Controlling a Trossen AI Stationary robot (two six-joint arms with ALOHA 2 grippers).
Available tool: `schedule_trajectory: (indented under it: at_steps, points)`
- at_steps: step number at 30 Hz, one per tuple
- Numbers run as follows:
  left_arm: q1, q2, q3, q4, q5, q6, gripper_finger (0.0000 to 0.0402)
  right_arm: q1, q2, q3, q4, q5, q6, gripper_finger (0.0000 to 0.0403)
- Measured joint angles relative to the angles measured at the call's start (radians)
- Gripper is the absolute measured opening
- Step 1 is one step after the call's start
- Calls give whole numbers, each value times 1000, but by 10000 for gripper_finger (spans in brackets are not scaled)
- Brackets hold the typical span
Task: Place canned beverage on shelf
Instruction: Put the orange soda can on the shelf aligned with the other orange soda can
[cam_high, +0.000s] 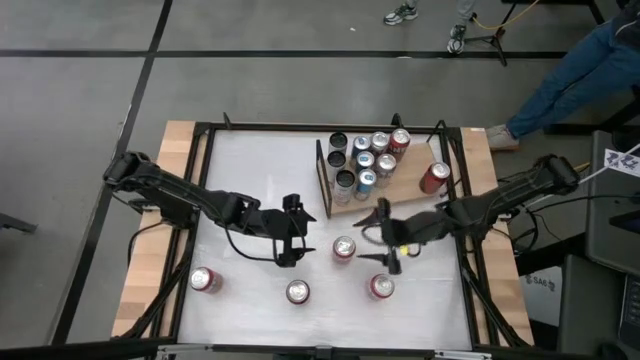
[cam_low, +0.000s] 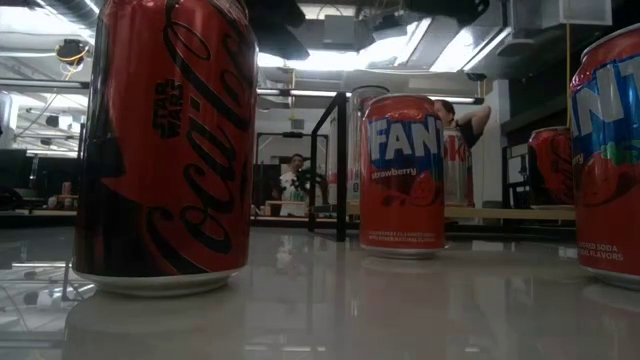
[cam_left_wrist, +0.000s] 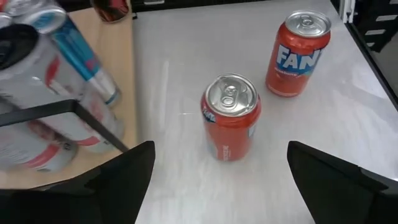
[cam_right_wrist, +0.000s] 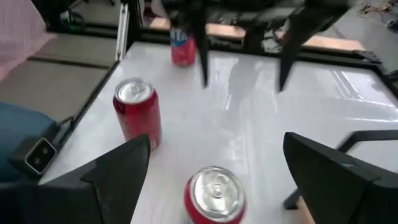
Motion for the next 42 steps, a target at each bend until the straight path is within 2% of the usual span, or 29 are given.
schedule_trajectory:
  at_steps: [7,13,18,22,30,42]
  points:
    - [1,-18,0,-19,-18,1,357,19,137,15,39,1,0,356]
    - [1,-17,0,-19,-18,0,357,10,195,24,34,0,-2,356]
    - [1,-17,0,-18,-18,-2,357,-26,216,24,26,-7,2,356]
    - [1,-17,0,-18,-18,-26,357,-67,225,24,1,-102,5,356]
    - [0,-16,0,-18,-18,-29,357,-89,232,24,-24,-174,-13,356]
    - [1,-16,0,-17,-18,-28,357,-94,232,24,-25,-175,-118,356]
